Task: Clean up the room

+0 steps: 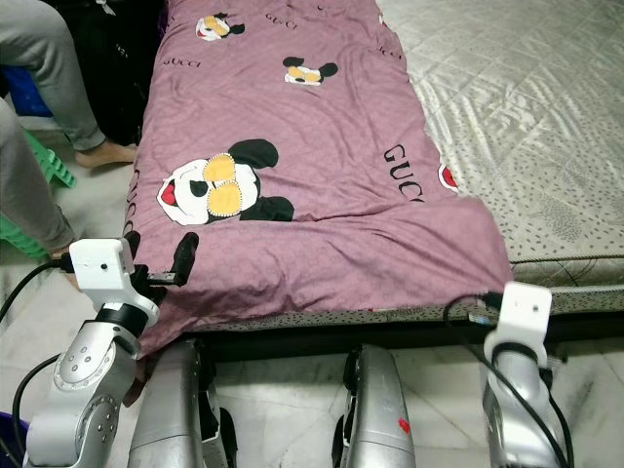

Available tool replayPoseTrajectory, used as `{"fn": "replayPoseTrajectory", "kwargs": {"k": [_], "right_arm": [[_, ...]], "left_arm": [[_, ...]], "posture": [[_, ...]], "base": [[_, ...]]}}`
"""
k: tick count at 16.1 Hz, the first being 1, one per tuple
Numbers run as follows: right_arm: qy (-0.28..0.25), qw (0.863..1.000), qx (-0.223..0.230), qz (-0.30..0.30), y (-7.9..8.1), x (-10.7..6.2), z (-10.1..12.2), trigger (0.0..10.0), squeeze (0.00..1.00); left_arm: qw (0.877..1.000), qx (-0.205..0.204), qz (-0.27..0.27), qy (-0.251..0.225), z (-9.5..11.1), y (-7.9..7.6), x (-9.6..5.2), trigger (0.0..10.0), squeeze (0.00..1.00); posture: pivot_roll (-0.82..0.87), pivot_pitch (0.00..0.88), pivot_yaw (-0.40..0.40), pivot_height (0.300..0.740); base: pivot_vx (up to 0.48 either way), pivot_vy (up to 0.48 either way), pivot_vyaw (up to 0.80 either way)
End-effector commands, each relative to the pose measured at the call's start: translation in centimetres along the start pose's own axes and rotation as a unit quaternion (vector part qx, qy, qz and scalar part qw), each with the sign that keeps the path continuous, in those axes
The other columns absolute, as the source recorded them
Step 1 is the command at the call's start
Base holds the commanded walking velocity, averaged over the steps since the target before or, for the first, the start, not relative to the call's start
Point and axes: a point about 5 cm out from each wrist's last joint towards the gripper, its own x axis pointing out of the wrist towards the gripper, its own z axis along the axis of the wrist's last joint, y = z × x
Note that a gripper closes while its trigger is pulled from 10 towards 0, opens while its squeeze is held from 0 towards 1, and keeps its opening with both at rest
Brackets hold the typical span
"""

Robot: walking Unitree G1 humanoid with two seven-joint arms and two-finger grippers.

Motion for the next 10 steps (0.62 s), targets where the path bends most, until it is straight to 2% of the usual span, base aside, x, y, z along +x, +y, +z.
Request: {"fn": "replayPoseTrajectory", "kwargs": {"k": [1,4,7,10], "right_arm": [[0.010,1.000,-0.014,-0.001,-0.7,-0.4,-0.4,0.0,0.00],[0.026,0.999,-0.030,0.006,-1.2,-1.3,-1.4,0.0,0.00],[0.066,0.996,-0.056,0.037,-1.2,-3.4,-3.6,0.0,0.00],[0.126,0.990,-0.050,0.039,-0.9,-3.6,-5.7,0.0,0.00]], "left_arm": [[1.000,0.000,0.002,0.008,-0.4,0.1,-0.1,10.0,0.00],[1.000,0.000,0.000,0.008,-0.4,0.1,-0.1,10.0,0.00],[1.000,-0.001,-0.003,0.009,-0.5,0.0,0.1,10.0,0.00],[1.000,-0.004,-0.008,0.012,-0.7,-0.3,0.2,10.0,0.00]], "posture": [[0.02,0.165,-0.003,0.548],[0.02,0.166,-0.002,0.548],[0.01,0.165,-0.004,0.548],[0.00,0.162,-0.001,0.548]], "base": [[0.000,0.000,0.00],[0.000,0.000,0.00],[0.000,0.000,0.00],[0.000,0.000,0.00]]}}
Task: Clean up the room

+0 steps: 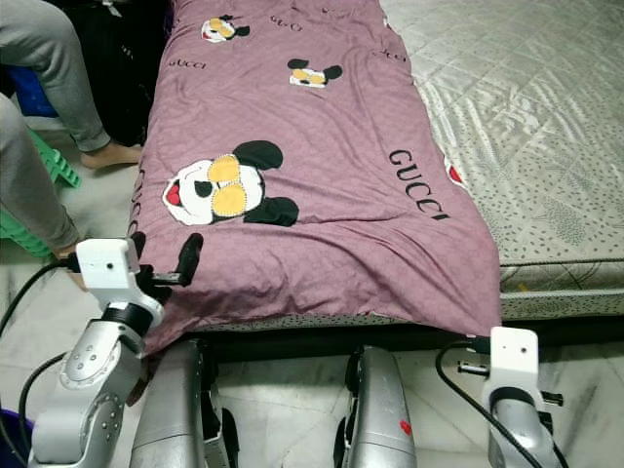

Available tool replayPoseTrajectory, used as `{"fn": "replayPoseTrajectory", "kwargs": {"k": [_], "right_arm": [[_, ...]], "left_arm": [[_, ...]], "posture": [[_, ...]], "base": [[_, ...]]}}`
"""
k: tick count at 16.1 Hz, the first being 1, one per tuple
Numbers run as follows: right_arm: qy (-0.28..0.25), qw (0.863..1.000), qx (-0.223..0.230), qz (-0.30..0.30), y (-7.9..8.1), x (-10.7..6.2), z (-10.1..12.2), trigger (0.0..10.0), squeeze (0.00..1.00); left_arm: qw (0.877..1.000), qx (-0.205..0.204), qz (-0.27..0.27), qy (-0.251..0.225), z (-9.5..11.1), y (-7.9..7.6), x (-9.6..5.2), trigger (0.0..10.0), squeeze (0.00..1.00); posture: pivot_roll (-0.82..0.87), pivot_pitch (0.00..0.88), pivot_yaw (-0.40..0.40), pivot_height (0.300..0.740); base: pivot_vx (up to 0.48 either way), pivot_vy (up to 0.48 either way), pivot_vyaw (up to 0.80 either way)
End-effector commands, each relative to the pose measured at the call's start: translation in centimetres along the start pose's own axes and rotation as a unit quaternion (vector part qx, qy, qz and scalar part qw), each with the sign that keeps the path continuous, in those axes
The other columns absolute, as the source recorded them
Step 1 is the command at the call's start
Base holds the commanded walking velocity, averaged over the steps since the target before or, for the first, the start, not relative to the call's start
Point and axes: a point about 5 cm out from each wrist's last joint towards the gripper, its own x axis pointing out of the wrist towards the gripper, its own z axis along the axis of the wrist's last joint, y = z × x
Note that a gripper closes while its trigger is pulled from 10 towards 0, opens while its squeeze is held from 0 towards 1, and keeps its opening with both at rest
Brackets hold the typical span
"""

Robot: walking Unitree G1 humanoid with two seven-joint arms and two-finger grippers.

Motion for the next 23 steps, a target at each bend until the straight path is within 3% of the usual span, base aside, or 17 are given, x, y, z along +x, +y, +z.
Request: {"fn": "replayPoseTrajectory", "kwargs": {"k": [1,2,3,4,5,8,11,18,19,20,23], "right_arm": [[0.052,0.999,0.001,-0.014,-0.6,-0.2,-2.0,0.0,0.00],[0.052,0.998,-0.002,-0.021,-0.7,0.3,-1.6,0.0,0.00],[0.044,0.999,-0.013,-0.023,-0.8,0.6,-0.9,4.3,0.00],[0.025,0.999,-0.025,-0.035,-1.1,1.3,0.3,10.0,0.31],[0.012,0.999,-0.030,-0.043,-1.5,1.6,1.1,10.0,1.00],[-0.023,0.994,-0.048,-0.095,-4.0,2.8,3.6,10.0,1.00],[-0.032,0.991,-0.051,-0.118,-5.5,3.4,4.6,10.0,1.00],[-0.057,0.987,-0.085,-0.128,-6.7,1.5,4.4,10.0,1.00],[-0.058,0.988,-0.077,-0.122,-6.6,1.0,4.2,10.0,1.00],[-0.097,0.987,-0.053,-0.113,-6.1,0.7,5.6,10.0,1.00],[-0.216,0.975,-0.022,-0.053,-2.0,0.7,11.8,10.0,1.00]], "left_arm": [[1.000,0.002,-0.002,0.005,-0.3,0.0,0.1,10.0,0.00],[1.000,0.003,-0.004,0.006,-0.3,0.0,0.2,10.0,0.00],[1.000,0.003,-0.004,0.007,-0.4,0.0,0.2,10.0,0.00],[1.000,0.004,-0.004,0.010,-0.5,0.1,0.3,10.0,0.00],[1.000,0.003,-0.004,0.011,-0.5,0.0,0.4,10.0,0.00],[1.000,0.000,-0.005,0.015,-0.8,-0.2,0.3,10.0,0.00],[1.000,-0.003,-0.007,0.019,-1.0,-0.3,0.3,10.0,0.00],[1.000,-0.003,-0.012,0.020,-1.1,-0.3,0.5,10.0,0.00],[1.000,-0.003,-0.013,0.020,-1.1,-0.3,0.6,10.0,0.00],[1.000,-0.004,-0.011,0.017,-1.1,-0.2,0.8,10.0,0.00],[1.000,-0.007,-0.011,0.008,-0.8,-0.5,0.8,10.0,0.00]], "posture": [[0.00,0.160,0.001,0.548],[0.00,0.156,0.000,0.548],[0.00,0.156,0.000,0.548],[0.00,0.150,-0.005,0.548],[0.00,0.149,-0.006,0.548],[-0.01,0.146,-0.011,0.548],[-0.01,0.142,-0.016,0.548],[-0.03,0.139,-0.008,0.548],[-0.05,0.135,-0.011,0.548],[-0.05,0.136,-0.010,0.548],[-0.04,0.130,-0.008,0.548]], "base": [[0.000,0.000,0.00],[0.000,0.000,0.00],[0.000,0.000,0.00],[0.000,0.000,0.00],[0.000,0.000,0.00],[0.000,0.000,0.00],[0.000,0.000,0.00],[0.000,0.000,0.00],[0.000,0.000,0.00],[0.000,0.000,0.00],[0.000,0.000,0.00]]}}
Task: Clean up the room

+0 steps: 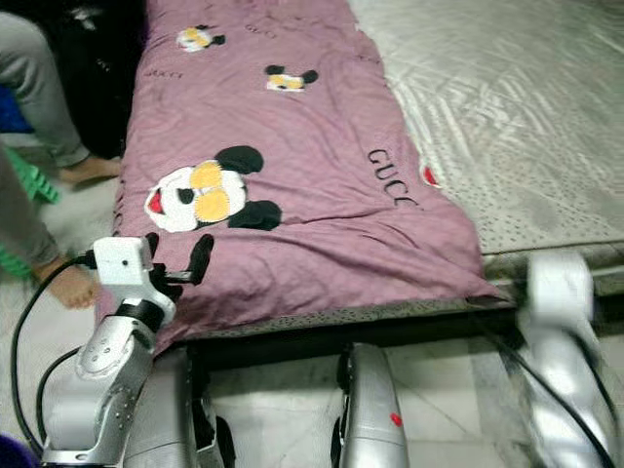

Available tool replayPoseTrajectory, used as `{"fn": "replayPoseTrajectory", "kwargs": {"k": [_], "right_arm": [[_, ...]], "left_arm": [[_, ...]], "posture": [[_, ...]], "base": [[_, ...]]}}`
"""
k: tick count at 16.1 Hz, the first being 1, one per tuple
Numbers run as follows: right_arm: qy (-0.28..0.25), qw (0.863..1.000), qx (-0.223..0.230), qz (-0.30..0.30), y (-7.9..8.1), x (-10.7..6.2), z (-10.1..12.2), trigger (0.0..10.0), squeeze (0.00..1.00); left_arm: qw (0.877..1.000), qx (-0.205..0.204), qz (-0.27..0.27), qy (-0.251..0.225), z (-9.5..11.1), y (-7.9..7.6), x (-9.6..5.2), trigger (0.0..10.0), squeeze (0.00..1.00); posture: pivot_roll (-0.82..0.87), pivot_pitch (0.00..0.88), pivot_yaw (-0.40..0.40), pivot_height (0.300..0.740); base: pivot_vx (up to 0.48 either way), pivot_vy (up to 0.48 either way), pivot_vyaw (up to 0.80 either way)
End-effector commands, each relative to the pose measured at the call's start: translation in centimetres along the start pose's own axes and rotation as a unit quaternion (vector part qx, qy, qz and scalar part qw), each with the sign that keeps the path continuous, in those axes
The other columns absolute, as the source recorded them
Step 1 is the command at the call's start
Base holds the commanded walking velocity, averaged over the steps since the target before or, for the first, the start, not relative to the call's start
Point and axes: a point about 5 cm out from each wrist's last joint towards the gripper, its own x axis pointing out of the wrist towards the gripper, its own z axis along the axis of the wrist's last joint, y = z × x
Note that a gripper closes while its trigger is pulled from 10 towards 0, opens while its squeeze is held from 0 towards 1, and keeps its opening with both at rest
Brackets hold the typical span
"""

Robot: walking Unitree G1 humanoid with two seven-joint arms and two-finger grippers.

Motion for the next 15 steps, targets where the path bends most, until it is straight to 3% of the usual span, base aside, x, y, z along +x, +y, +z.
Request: {"fn": "replayPoseTrajectory", "kwargs": {"k": [1,4,7,9,10,12,15], "right_arm": [[-0.032,0.997,0.040,0.063,3.3,0.4,2.1,10.0,1.00],[0.020,0.980,0.100,0.170,10.1,1.1,2.2,10.0,1.00],[0.091,0.954,0.106,0.265,16.8,0.7,1.6,10.0,1.00],[0.150,0.937,0.096,0.300,18.5,-0.1,0.1,10.0,1.00],[0.199,0.925,0.087,0.311,18.4,-0.6,-1.7,10.0,1.00],[0.225,0.927,0.098,0.284,16.8,-0.1,-2.8,10.0,1.00],[0.284,0.930,0.051,0.229,11.6,0.0,-7.3,10.0,1.00]], "left_arm": [[1.000,0.002,0.004,-0.003,0.1,0.2,-0.3,10.0,0.00],[1.000,0.003,0.004,-0.007,0.6,0.5,-0.4,10.0,0.00],[1.000,0.013,0.016,-0.002,0.8,1.4,-2.0,10.0,0.00],[1.000,0.014,0.018,0.001,0.7,1.3,-2.3,10.0,0.00],[1.000,0.013,0.019,0.000,0.8,1.1,-2.4,10.0,0.00],[1.000,0.012,0.023,0.001,0.8,1.2,-2.5,10.0,0.00],[1.000,0.007,0.025,0.003,0.5,1.0,-2.0,10.0,0.00]], "posture": [[-0.04,0.128,-0.009,0.548],[0.02,0.127,-0.018,0.548],[0.08,0.149,-0.028,0.548],[0.10,0.158,-0.039,0.548],[0.11,0.158,-0.041,0.548],[0.10,0.157,-0.048,0.548],[0.06,0.141,-0.051,0.548]], "base": [[0.000,0.000,0.00],[0.000,0.000,0.00],[0.000,0.000,0.00],[0.000,0.000,0.00],[0.000,0.000,0.00],[0.000,0.000,0.00],[0.000,0.000,0.00]]}}
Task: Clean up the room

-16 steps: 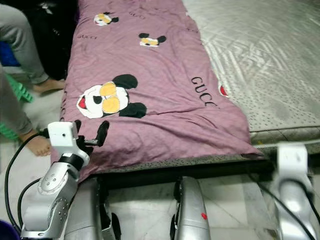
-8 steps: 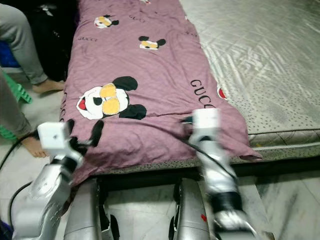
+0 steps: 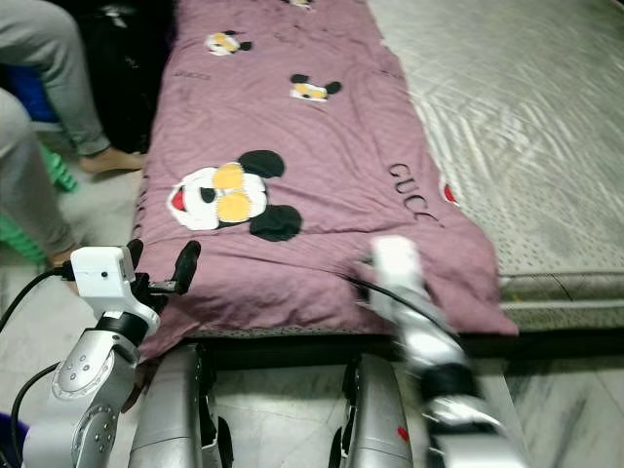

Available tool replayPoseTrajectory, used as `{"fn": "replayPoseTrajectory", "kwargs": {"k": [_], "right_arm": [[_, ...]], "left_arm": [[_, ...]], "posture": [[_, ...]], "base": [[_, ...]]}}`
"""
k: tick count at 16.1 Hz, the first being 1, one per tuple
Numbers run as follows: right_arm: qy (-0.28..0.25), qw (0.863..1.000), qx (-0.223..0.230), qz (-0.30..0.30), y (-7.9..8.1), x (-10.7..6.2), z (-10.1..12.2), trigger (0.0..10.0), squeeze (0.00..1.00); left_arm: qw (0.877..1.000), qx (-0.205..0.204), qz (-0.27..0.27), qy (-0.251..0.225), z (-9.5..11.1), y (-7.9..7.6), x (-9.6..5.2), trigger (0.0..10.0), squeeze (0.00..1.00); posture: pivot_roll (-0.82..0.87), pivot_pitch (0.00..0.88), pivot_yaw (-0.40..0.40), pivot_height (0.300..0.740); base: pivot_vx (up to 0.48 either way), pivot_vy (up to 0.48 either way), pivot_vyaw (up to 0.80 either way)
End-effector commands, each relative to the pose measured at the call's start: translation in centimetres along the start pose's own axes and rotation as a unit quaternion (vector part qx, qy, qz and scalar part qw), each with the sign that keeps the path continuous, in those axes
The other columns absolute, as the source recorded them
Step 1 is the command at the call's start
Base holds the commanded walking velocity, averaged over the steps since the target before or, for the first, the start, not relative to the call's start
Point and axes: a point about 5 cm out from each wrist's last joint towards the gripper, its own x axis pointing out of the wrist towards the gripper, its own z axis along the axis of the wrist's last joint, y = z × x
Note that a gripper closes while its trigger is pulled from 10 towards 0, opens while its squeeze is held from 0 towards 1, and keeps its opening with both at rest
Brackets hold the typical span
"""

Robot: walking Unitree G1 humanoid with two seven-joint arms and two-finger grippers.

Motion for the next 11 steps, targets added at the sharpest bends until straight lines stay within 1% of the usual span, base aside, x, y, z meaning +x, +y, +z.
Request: {"fn": "replayPoseTrajectory", "kwargs": {"k": [1,2,3,4,5,6,7,8,9,10,11], "right_arm": [[0.059,0.998,0.011,-0.022,-1.3,-0.4,-3.0,10.0,1.00],[0.065,0.997,0.017,-0.048,-3.2,-1.3,-4.3,10.0,1.00],[0.061,0.996,0.021,-0.055,-3.5,-1.5,-4.3,10.0,1.00],[0.033,0.996,0.023,-0.074,-4.1,-1.7,-3.7,10.0,1.00],[-0.021,0.995,0.030,-0.089,-4.5,-1.9,-2.4,10.0,1.00],[-0.095,0.990,0.042,-0.095,-4.4,-2.4,-0.3,10.0,1.00],[-0.160,0.982,0.039,-0.095,-4.0,-2.9,1.5,10.0,1.00],[-0.197,0.975,0.028,-0.102,-3.8,-3.4,2.7,10.0,1.00],[-0.223,0.968,0.020,-0.114,-3.6,-3.8,3.6,10.0,0.45],[-0.254,0.957,0.011,-0.137,-3.6,-4.4,4.6,10.0,0.00],[-0.268,0.952,0.013,-0.146,-3.6,-4.7,5.1,10.0,0.00]], "left_arm": [[1.000,0.000,0.002,0.005,-0.2,0.0,0.1,10.0,0.00],[1.000,-0.002,-0.002,0.002,-0.3,-0.2,0.6,10.0,0.00],[1.000,-0.002,-0.003,0.001,-0.3,-0.2,0.9,10.0,0.00],[1.000,-0.001,-0.005,-0.003,-0.2,-0.2,1.3,10.0,0.00],[1.000,-0.001,-0.004,-0.007,-0.1,-0.1,1.7,10.0,0.00],[1.000,-0.001,-0.003,-0.015,0.0,-0.1,2.1,10.0,0.00],[1.000,0.001,0.000,-0.024,0.2,-0.1,2.5,10.0,0.00],[1.000,0.002,0.002,-0.031,0.4,0.0,2.8,10.0,0.00],[0.999,0.002,0.003,-0.033,0.4,0.1,3.0,10.0,0.00],[0.999,0.002,0.004,-0.038,0.4,0.2,3.2,10.0,0.00],[0.999,0.003,0.004,-0.041,0.4,0.3,3.4,10.0,0.00]], "posture": [[0.06,0.139,-0.050,0.548],[0.04,0.123,-0.044,0.548],[0.03,0.111,-0.040,0.548],[0.01,0.096,-0.035,0.548],[0.00,0.078,-0.027,0.548],[-0.01,0.064,-0.022,0.548],[-0.02,0.045,-0.016,0.548],[-0.03,0.029,-0.012,0.548],[-0.04,0.010,-0.009,0.548],[-0.04,0.000,-0.006,0.548],[-0.05,0.000,-0.004,0.548]], "base": [[0.000,0.000,0.00],[0.000,0.000,0.00],[0.000,0.000,0.00],[0.000,0.000,0.00],[0.000,0.000,0.00],[0.000,0.000,0.00],[0.000,0.000,0.00],[0.000,0.000,0.00],[0.000,0.000,0.00],[0.000,0.000,0.00],[0.000,0.000,0.00]]}}
